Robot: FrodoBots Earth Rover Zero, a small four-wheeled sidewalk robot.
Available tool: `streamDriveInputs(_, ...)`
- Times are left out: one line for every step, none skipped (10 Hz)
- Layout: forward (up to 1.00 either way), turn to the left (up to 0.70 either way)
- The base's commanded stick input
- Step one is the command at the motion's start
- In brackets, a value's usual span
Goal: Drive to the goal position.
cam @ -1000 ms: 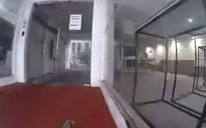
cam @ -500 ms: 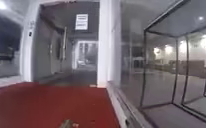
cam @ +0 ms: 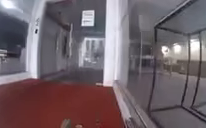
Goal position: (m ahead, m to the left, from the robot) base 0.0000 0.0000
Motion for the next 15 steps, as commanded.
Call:
streamDriveInputs(0.23,0.0)
streamDriveInputs(0.23,0.0)
streamDriveInputs(0.23,0.0)
streamDriveInputs(0.23,0.0)
streamDriveInputs(0.23,0.0)
streamDriveInputs(0.23,0.0)
streamDriveInputs(0.23,0.0)
streamDriveInputs(0.23,0.0)
streamDriveInputs(0.23,-0.17)
streamDriveInputs(0.23,-0.48)
streamDriveInputs(0.23,-0.79)
streamDriveInputs(0.23,-0.94)
streamDriveInputs(0.23,-0.94)
streamDriveInputs(0.23,-0.94)
streamDriveInputs(0.23,-0.94)
